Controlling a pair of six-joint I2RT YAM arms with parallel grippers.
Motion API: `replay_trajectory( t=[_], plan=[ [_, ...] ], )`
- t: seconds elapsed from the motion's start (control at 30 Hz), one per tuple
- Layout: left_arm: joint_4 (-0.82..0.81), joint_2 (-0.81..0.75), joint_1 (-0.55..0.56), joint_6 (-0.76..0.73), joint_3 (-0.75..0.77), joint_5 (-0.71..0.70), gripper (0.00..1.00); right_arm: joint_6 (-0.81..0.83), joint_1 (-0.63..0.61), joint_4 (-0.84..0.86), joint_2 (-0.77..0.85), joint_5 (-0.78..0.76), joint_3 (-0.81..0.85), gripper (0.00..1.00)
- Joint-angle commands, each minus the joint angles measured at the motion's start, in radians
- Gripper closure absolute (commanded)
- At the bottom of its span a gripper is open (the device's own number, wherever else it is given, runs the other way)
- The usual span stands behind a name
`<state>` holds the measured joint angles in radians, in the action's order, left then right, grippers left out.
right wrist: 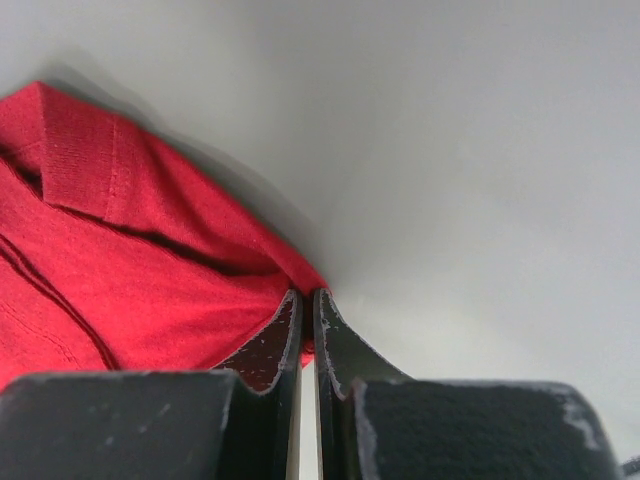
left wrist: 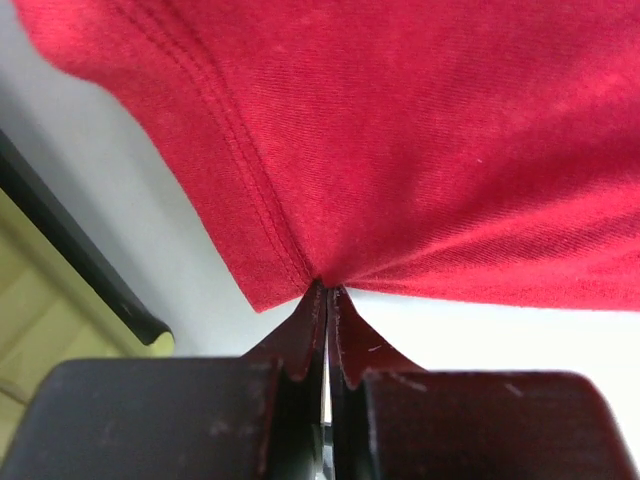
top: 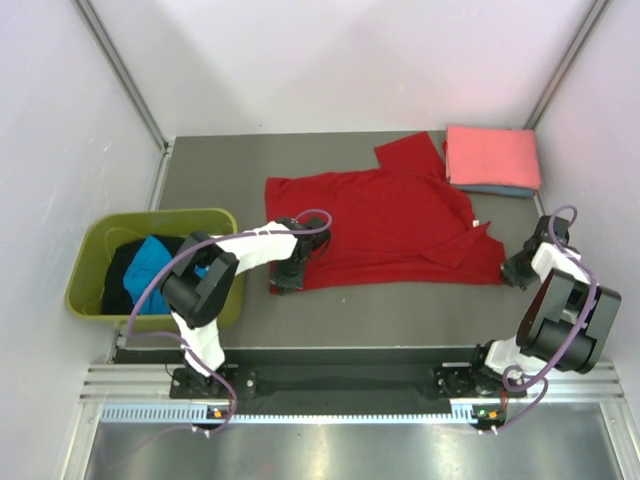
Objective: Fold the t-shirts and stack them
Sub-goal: Fold the tshirt
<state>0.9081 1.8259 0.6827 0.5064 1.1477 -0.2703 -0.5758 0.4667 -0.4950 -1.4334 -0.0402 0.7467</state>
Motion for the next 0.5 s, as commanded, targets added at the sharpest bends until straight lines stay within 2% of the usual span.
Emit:
replay_trajectory(
  t=[0.0, 0.13, 0.3, 0.4, 0.43, 0.47],
  plan=[
    [0.038, -0.013, 0.008, 0.078, -0.057, 0.013, 1.00, 0.030, 0.030, -0.027, 0.045, -0.035, -0.027, 1.00],
    [0.064, -0.098, 0.057, 0.127, -0.091, 0.040, 1.00, 0.016, 0.038, -0.045, 0.097, -0.044, -0.064, 1.00],
    [0.110, -0.131, 0.109, 0.158, -0.098, 0.035, 1.00, 0.004, 0.038, -0.059, 0.140, -0.024, -0.093, 1.00],
    [0.124, -0.160, 0.112, 0.164, -0.094, 0.049, 0.84, 0.011, 0.038, -0.082, 0.162, -0.056, -0.081, 1.00],
    [0.130, -0.177, 0.112, 0.164, -0.088, 0.048, 0.76, 0.013, 0.038, -0.103, 0.168, -0.070, -0.075, 0.94],
    [0.150, -0.183, 0.112, 0.165, -0.071, 0.043, 0.75, 0.013, 0.039, -0.114, 0.182, -0.085, -0.069, 0.92]
  ],
)
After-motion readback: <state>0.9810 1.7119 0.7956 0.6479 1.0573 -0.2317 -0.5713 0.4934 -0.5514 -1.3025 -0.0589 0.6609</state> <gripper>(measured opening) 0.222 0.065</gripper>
